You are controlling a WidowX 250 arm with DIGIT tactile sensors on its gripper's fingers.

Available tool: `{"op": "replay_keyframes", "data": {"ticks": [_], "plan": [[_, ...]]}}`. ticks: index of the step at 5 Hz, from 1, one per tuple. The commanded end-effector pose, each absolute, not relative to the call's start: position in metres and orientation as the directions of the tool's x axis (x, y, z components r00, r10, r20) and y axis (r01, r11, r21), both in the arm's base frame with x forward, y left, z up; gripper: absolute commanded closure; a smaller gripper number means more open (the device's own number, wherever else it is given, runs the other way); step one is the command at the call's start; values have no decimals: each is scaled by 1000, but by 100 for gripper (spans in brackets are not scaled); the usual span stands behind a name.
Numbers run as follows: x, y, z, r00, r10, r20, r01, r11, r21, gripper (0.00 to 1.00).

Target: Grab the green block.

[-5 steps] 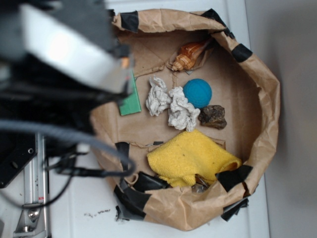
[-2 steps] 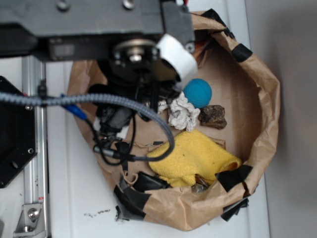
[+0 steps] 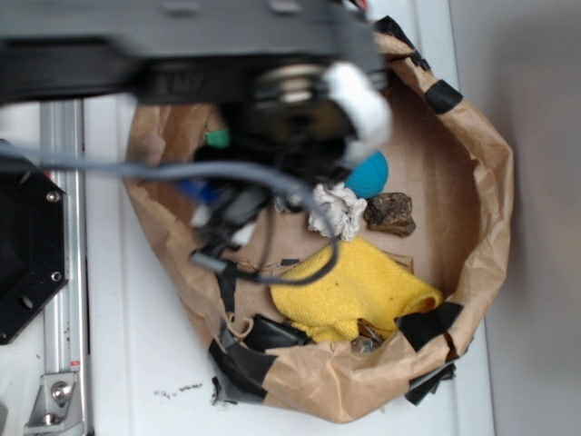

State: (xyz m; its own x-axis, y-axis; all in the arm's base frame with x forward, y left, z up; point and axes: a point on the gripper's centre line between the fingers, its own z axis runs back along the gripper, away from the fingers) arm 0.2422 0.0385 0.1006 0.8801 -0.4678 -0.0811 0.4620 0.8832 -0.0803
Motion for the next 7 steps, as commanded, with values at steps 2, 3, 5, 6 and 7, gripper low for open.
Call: {"op": "replay_keyframes", "data": {"ticks": [2, 3, 5, 6, 7], "plan": [[195, 13, 17, 675, -727, -123, 728, 684, -51, 0], [193, 13, 4, 631, -767, -119, 769, 638, -41, 0], [217, 26, 13, 728, -677, -105, 685, 726, 61, 100], [236, 40, 30, 766, -637, -81, 642, 762, 78, 100], [255, 44, 69, 782, -624, 10, 619, 778, 109, 100]]}}
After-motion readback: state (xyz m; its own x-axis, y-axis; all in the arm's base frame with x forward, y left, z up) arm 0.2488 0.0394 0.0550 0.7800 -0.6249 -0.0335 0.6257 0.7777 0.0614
